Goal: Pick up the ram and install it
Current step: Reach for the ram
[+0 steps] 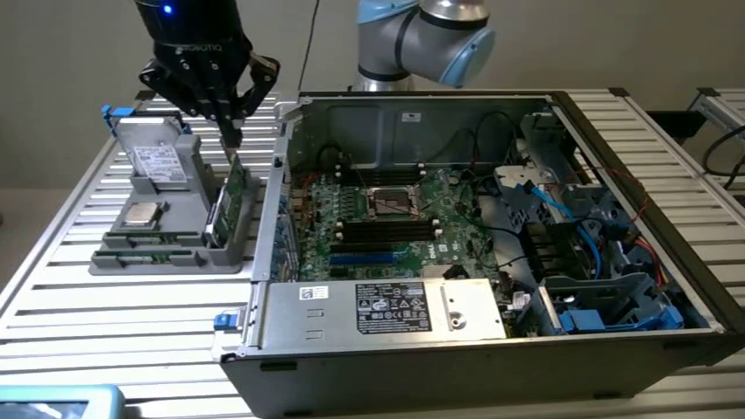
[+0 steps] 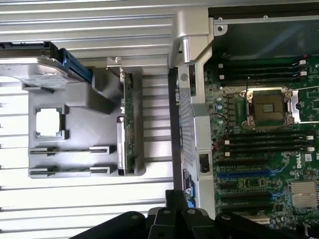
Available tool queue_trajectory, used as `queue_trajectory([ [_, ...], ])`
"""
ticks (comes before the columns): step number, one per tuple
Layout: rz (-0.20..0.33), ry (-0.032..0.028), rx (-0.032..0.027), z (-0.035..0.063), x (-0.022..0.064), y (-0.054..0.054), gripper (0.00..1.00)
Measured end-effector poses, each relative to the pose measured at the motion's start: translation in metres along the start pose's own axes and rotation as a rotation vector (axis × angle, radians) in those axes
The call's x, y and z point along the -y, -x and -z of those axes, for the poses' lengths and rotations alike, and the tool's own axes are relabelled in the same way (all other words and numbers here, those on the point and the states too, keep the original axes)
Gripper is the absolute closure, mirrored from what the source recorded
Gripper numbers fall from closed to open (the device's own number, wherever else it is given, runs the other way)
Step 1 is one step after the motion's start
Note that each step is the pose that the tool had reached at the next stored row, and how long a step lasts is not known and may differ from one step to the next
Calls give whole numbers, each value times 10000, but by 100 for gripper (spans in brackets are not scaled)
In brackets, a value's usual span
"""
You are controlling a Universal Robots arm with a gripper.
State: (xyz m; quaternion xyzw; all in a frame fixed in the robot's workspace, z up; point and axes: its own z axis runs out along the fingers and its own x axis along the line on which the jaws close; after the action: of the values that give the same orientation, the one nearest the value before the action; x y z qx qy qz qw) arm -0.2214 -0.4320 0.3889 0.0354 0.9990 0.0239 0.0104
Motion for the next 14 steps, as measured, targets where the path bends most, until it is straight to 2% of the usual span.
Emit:
queue_trajectory([
  [6,0,0,-9,-54,89,-213,89],
  [14,0,-5,-14,-184,124,-578,89],
])
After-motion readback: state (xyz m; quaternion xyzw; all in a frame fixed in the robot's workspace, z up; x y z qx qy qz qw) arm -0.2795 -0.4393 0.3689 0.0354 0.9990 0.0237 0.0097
